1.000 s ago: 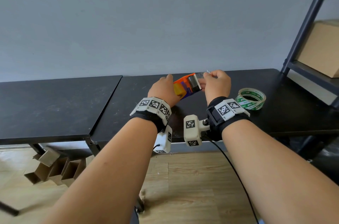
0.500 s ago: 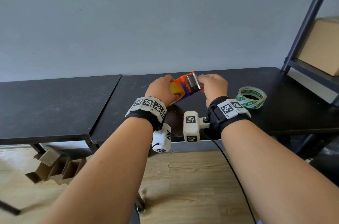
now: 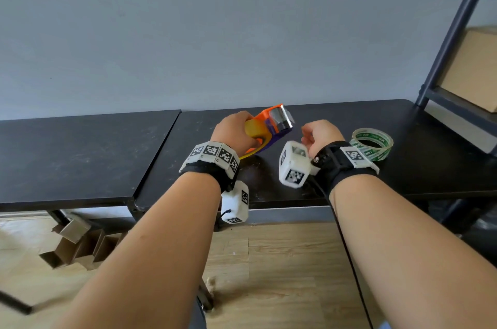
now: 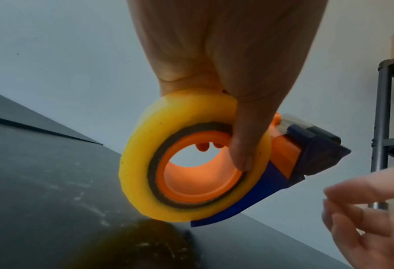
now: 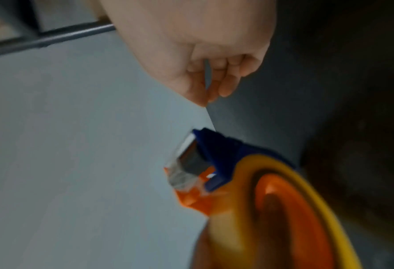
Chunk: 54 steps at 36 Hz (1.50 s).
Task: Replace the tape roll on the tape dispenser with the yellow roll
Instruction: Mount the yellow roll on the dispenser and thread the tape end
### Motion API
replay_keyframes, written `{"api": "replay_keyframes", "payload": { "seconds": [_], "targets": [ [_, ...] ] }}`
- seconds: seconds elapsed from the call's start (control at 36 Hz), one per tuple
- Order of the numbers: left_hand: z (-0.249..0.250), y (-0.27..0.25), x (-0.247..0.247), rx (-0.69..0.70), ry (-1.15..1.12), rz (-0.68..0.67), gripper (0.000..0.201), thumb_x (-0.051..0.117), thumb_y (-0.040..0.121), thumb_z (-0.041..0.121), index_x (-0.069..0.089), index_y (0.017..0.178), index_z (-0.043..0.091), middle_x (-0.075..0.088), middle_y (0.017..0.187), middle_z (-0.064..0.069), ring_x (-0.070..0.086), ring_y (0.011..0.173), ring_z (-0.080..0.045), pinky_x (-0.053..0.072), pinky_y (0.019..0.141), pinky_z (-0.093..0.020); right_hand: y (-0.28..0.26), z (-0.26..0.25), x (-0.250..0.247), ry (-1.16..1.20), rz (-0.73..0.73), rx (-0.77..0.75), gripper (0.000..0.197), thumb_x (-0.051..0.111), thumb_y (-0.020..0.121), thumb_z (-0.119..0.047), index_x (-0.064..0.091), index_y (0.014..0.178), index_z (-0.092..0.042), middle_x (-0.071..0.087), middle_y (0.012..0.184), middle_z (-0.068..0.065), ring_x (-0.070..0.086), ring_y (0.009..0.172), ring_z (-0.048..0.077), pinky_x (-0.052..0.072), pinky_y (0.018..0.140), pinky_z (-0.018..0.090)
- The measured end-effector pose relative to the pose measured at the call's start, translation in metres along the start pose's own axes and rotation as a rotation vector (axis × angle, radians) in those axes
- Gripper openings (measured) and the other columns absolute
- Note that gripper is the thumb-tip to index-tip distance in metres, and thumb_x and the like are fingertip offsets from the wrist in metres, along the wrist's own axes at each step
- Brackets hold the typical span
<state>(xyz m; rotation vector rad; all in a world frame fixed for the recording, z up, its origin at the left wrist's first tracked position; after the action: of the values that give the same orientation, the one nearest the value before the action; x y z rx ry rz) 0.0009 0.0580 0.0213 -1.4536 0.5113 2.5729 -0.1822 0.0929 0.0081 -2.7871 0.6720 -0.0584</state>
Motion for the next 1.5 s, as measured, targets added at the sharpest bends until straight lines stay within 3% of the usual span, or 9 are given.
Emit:
{"api": "replay_keyframes", "payload": {
  "seconds": [0.14,0.22,0.31,0.39,0.58,0.94,1.08,1.19,1.5],
  "targets": [
    [0.001,0.001,0.000,0.000,-0.021,-0.005,0.046,0.076,0.073,0.029,0.061,0.115,0.022,0.067,0.106,0.001,0.062,0.099,-0.022,0.045,0.077,-0.031,0.000,0.000,0.008,-0.063,0.022,0.028,0.041,0.040,0.099,-0.003,0.052,0.137,-0.010,0.058,0.133,0.013,0.056,0.125,0.023,0.049,0.087,0.029],
    [0.002,0.002,0.000,-0.020,-0.069,-0.012,0.046,0.078,0.071,0.030,0.062,0.113,0.022,0.064,0.098,0.003,0.062,0.097,-0.022,0.050,0.085,-0.037,0.000,0.004,0.009,-0.102,0.002,-0.111,0.041,0.045,0.090,0.006,0.060,0.127,-0.004,0.056,0.137,0.018,0.058,0.111,0.026,0.048,0.070,0.026],
    [0.004,0.003,-0.001,-0.032,-0.108,-0.012,0.042,0.078,0.070,0.032,0.064,0.108,0.021,0.063,0.093,0.004,0.062,0.094,-0.022,0.051,0.086,-0.038,0.000,0.002,0.013,-0.227,0.018,-0.149,0.052,0.045,0.082,0.015,0.065,0.120,-0.014,0.063,0.129,0.009,0.056,0.104,0.020,0.052,0.083,0.033],
    [0.006,0.004,0.000,-0.040,-0.155,-0.032,0.044,0.080,0.070,0.030,0.064,0.110,0.021,0.061,0.093,0.005,0.061,0.093,-0.021,0.050,0.084,-0.036,-0.006,0.003,0.014,-0.317,-0.080,-0.174,0.061,0.048,0.074,0.017,0.062,0.125,-0.013,0.062,0.126,0.005,0.052,0.107,0.021,0.044,0.074,0.029],
    [0.013,0.007,0.001,-0.007,-0.202,-0.115,0.045,0.080,0.073,0.028,0.062,0.114,0.016,0.059,0.091,0.004,0.055,0.084,-0.015,0.040,0.064,-0.023,-0.010,0.011,0.012,-0.405,-0.252,-0.234,0.053,0.068,0.070,0.011,0.059,0.118,-0.012,0.066,0.113,0.008,0.059,0.106,0.028,0.046,0.091,0.038],
    [0.013,0.011,-0.006,-0.054,-0.218,-0.286,0.056,0.084,0.068,0.025,0.060,0.119,0.025,0.066,0.110,0.000,0.063,0.102,-0.020,0.051,0.091,-0.035,-0.004,0.013,0.011,-0.380,-0.306,-0.267,0.071,0.076,0.064,0.009,0.051,0.127,-0.009,0.061,0.123,0.012,0.059,0.113,0.030,0.048,0.100,0.046],
    [0.017,0.019,-0.007,-0.054,-0.083,-0.275,0.081,0.076,0.040,0.055,0.062,0.117,0.034,0.061,0.116,-0.005,0.056,0.117,-0.029,0.050,0.096,-0.051,-0.006,0.012,0.016,-0.386,-0.285,-0.298,0.064,0.071,0.069,0.011,0.049,0.127,-0.009,0.057,0.112,0.006,0.058,0.101,0.022,0.051,0.090,0.036],
    [0.017,0.018,-0.011,-0.057,-0.024,-0.254,0.077,0.081,0.059,0.048,0.056,0.130,0.033,0.047,0.131,-0.005,0.042,0.129,-0.028,0.043,0.102,-0.054,-0.004,0.012,0.017,-0.433,-0.289,-0.307,0.062,0.074,0.068,0.005,0.053,0.124,-0.011,0.062,0.118,0.008,0.060,0.108,0.026,0.051,0.095,0.040],
    [0.013,0.019,-0.008,-0.006,0.031,-0.133,0.068,0.079,0.071,0.040,0.051,0.133,0.042,0.038,0.143,0.000,0.027,0.137,-0.027,0.031,0.110,-0.049,0.000,0.015,0.016,-0.456,-0.224,-0.349,0.056,0.079,0.066,-0.002,0.053,0.115,-0.012,0.063,0.115,0.008,0.061,0.106,0.027,0.051,0.095,0.044]
  ]
}}
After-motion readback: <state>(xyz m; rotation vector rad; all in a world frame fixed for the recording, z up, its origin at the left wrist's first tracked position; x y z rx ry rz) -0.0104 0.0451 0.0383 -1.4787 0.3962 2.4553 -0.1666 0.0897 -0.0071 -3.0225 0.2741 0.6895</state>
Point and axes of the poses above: each hand's wrist, its own y-axis towards the middle knuckle, its own x-axis out of the palm, z = x × y, the point moved 1 cm from there along y, towards the middle knuckle
